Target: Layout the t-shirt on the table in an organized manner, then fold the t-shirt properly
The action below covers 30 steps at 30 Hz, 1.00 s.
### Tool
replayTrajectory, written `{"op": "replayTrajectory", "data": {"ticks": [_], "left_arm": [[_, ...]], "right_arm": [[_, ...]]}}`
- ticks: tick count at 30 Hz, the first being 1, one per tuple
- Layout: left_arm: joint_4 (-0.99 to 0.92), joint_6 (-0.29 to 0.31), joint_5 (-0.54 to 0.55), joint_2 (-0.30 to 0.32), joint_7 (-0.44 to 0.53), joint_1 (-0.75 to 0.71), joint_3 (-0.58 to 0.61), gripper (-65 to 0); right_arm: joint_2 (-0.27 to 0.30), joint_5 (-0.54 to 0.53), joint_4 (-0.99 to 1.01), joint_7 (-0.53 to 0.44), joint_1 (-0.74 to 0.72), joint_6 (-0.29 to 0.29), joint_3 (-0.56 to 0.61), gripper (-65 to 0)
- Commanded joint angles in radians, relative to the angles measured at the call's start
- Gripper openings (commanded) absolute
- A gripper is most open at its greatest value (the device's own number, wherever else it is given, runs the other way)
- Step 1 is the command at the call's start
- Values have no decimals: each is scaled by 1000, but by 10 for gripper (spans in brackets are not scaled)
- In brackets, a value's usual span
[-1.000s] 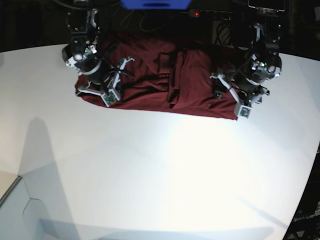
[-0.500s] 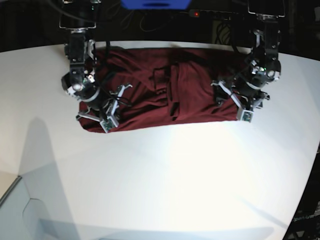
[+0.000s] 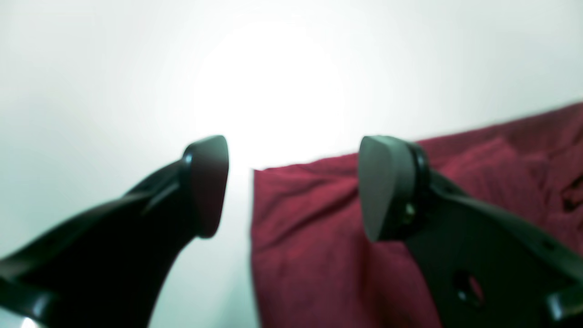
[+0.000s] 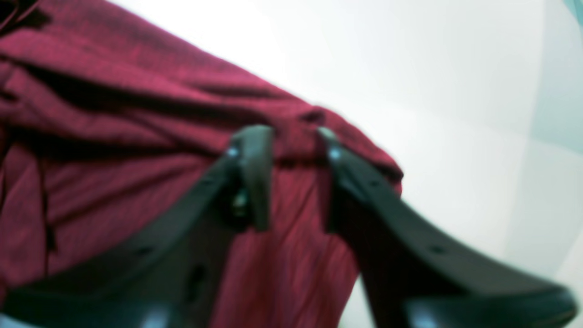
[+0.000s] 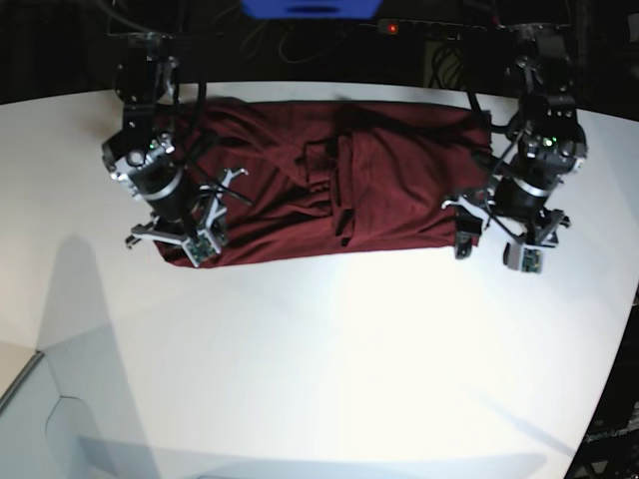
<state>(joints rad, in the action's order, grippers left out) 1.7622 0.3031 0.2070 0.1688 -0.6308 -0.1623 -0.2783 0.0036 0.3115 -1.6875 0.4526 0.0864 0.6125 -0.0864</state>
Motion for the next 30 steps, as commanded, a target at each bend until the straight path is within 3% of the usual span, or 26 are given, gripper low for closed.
{"op": "replayTrajectory", "data": {"ticks": [1,4,9,13,30], "left_arm": [[18,1,7,10,10,-4,0,-219],[15,1,7,13,10,-36,-22,-219],[-9,1,7,7,16,-73,-86,-219],[-29,1,7,11,19,-85,-106,-219],[-97,1,6,5,12,-110,-229,-219]], "right_arm": [[3,-7,-30,-16,3,1,-2,-427],[22,-7,-50,-16,49,1,-26,-328],[3,-12,-29,-16,65,1,-149,-211],[-3,-12,19,-16,57,1,-230,-205],[-46,-13,137,-16,69,1,-237,-206]]}}
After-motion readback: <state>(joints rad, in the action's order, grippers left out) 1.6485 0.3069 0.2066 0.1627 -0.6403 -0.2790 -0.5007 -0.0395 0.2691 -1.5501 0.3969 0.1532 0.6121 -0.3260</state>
